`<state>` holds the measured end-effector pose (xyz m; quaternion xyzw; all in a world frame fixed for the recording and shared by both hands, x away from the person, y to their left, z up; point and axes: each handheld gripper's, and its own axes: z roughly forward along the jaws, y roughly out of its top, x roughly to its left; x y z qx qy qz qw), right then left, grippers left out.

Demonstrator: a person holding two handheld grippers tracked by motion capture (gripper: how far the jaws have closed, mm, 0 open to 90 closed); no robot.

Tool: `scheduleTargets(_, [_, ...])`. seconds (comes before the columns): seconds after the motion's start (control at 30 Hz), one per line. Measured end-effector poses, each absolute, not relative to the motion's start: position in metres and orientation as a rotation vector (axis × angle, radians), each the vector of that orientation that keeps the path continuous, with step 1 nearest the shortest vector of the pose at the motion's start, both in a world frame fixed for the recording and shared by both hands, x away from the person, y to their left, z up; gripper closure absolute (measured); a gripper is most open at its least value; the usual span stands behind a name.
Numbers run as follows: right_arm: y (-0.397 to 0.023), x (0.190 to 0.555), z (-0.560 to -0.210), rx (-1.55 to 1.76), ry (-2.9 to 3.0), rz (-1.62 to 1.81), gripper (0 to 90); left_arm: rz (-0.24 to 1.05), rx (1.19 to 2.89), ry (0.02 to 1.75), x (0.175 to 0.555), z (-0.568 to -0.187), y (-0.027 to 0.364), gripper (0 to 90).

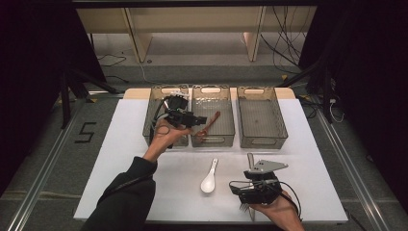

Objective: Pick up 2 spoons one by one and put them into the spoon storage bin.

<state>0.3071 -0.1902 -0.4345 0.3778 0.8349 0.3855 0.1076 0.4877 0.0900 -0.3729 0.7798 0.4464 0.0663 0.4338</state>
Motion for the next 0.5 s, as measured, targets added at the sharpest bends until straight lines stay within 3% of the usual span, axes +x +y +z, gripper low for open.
scheduleTargets(0.5, [-0.193, 0.306, -0.434, 1.124, 2.445, 1.135, 29.0, 0.097, 1.924, 1.08, 0.443, -0.383, 0.101, 24.9])
